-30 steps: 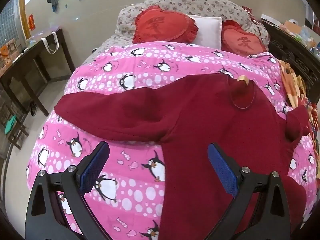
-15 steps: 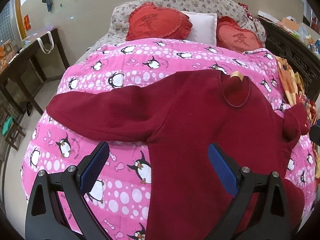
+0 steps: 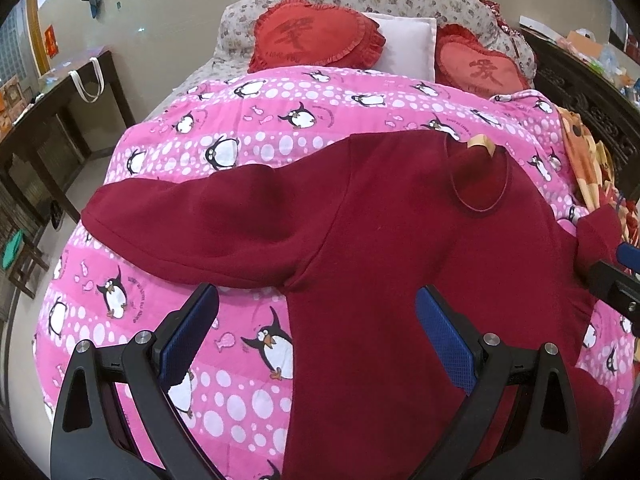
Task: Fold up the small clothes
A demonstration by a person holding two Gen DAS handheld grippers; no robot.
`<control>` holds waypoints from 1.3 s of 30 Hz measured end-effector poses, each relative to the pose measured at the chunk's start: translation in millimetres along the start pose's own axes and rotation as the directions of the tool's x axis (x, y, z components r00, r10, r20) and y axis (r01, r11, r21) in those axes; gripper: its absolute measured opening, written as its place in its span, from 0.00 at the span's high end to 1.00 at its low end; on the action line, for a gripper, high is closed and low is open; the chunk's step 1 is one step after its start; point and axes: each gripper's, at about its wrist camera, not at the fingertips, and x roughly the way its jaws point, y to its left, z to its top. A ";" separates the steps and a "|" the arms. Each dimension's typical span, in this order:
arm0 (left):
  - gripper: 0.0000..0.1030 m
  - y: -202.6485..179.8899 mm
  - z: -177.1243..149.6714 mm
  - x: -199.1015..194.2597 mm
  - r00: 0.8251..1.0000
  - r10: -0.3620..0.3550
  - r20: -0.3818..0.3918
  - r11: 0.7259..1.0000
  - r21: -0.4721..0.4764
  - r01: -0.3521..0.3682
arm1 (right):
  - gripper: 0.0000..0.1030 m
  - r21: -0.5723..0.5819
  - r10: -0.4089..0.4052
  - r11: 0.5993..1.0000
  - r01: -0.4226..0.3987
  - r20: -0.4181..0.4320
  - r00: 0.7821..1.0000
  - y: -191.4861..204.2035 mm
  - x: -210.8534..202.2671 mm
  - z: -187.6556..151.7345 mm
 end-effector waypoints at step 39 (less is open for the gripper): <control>0.04 21.4 14.0 61.7 0.997 -0.001 -0.073 0.997 -0.073 -0.005 | 0.01 -0.005 -0.001 1.000 0.001 -0.078 0.997 14.3 87.7 10.6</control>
